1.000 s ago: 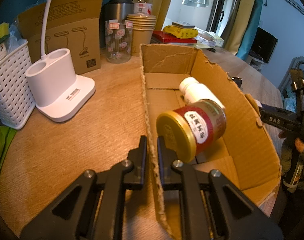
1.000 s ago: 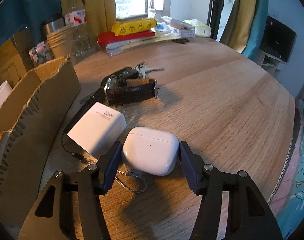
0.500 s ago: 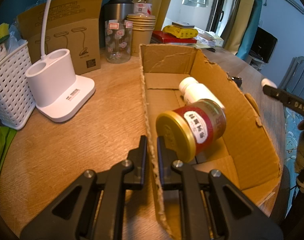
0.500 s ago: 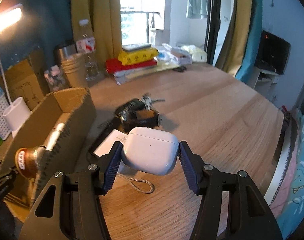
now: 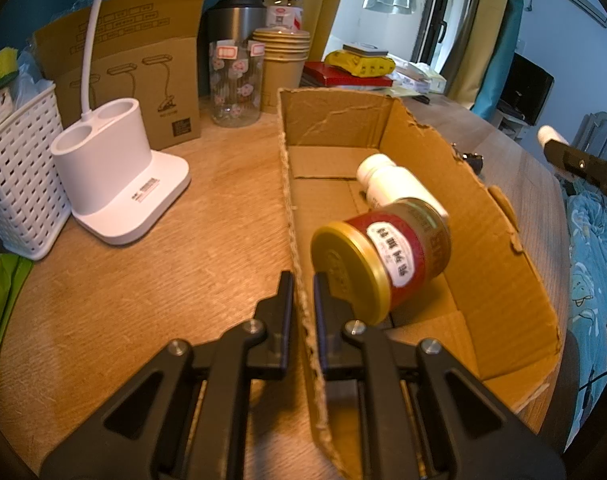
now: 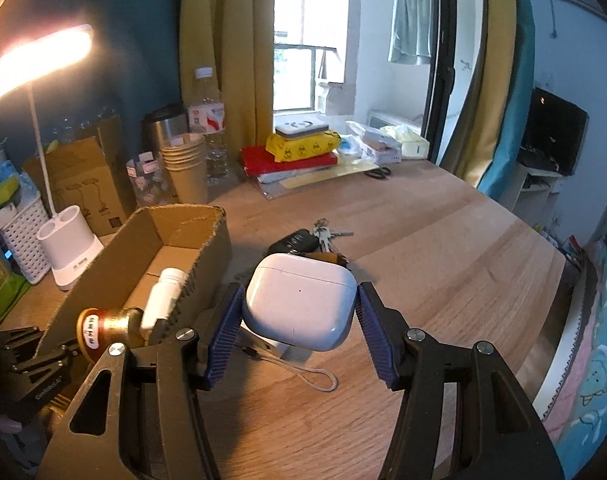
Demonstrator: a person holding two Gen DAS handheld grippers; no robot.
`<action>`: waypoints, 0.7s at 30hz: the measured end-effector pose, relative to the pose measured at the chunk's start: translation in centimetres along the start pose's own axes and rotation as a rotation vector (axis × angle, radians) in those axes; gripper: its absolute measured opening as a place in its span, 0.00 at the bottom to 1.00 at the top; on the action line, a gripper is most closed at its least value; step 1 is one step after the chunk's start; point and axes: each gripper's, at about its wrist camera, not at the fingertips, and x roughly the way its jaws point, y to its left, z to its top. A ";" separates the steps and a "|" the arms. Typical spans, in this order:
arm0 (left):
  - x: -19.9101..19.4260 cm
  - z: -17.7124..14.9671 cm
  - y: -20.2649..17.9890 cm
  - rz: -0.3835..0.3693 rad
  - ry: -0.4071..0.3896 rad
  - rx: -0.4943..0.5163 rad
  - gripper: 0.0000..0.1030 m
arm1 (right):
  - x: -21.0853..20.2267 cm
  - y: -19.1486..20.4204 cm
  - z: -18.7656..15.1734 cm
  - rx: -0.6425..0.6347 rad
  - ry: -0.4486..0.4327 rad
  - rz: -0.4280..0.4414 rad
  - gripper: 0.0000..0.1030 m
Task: Organize rigid objects
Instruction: 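Carry the earbud case toward the box with the right tool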
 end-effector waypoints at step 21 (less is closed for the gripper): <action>0.0 0.0 0.0 0.000 0.000 0.000 0.10 | 1.0 7.6 1.1 -0.140 -0.005 0.126 0.59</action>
